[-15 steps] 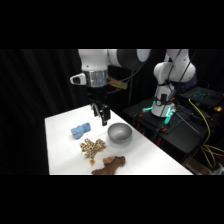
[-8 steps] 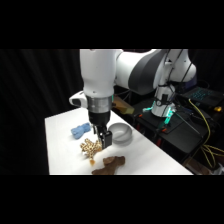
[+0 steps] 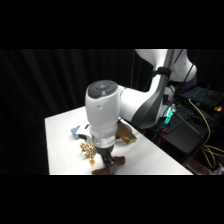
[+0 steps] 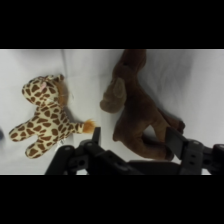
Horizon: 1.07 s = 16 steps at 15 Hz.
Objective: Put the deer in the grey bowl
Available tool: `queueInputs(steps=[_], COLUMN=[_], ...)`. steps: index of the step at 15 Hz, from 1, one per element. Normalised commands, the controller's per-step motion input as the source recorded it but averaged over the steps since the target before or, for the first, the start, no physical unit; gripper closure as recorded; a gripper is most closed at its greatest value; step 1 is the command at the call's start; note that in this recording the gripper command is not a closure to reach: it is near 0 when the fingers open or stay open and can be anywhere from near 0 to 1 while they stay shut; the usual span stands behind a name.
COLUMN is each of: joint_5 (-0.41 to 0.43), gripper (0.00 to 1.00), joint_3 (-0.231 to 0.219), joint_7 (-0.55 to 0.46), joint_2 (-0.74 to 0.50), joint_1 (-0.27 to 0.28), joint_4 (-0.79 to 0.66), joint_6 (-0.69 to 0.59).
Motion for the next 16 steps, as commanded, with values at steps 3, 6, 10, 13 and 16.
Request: queueInputs(steps=[3,6,10,13,16], joint_5=[0.249,0.368,0.349,0.251,0.125], gripper=[0.0,0.0,0.29,1.0,1.0], joint_3=[0.0,0.121,0.169,0.112,0.017], joint_7=[-0.24,-0.35,-0.35,-0.28,-0.18], joint_2=[0.32,0.27,0.24,0.1,-0.1], joint_1=[-0.045,-0.152,-0.175,-0.143,-0.068], joint_4=[0.25,0.22,0.2,0.13,-0.04], joint_6=[0.12,0.08,0.01,-0.03,-0.07])
